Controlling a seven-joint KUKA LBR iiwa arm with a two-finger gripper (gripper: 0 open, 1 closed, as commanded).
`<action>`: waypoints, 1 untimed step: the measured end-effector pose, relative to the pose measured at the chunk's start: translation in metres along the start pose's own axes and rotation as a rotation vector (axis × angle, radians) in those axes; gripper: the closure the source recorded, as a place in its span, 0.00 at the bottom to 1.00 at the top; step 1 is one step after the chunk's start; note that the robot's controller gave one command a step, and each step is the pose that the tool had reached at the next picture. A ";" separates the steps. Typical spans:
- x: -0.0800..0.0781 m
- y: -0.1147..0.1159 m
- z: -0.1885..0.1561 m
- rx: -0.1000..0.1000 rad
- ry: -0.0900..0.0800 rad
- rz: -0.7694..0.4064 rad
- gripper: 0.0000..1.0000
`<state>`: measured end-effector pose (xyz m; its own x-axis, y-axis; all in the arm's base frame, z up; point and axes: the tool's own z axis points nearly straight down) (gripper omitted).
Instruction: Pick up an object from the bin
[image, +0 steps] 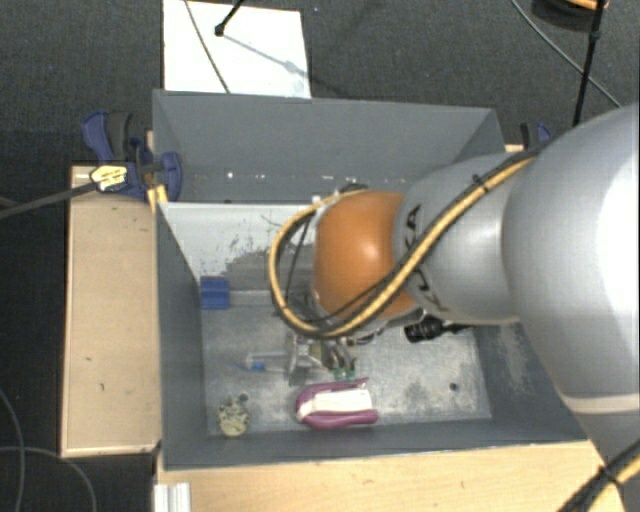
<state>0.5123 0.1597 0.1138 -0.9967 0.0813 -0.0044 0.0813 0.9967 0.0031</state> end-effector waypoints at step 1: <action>-0.007 0.003 -0.065 -0.001 -0.004 0.004 1.00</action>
Offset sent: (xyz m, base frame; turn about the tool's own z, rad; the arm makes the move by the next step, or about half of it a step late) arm 0.0049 0.0017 0.0605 -0.0007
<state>0.5194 0.1621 0.1785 -0.9963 0.0857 -0.0081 0.0856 0.9963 0.0040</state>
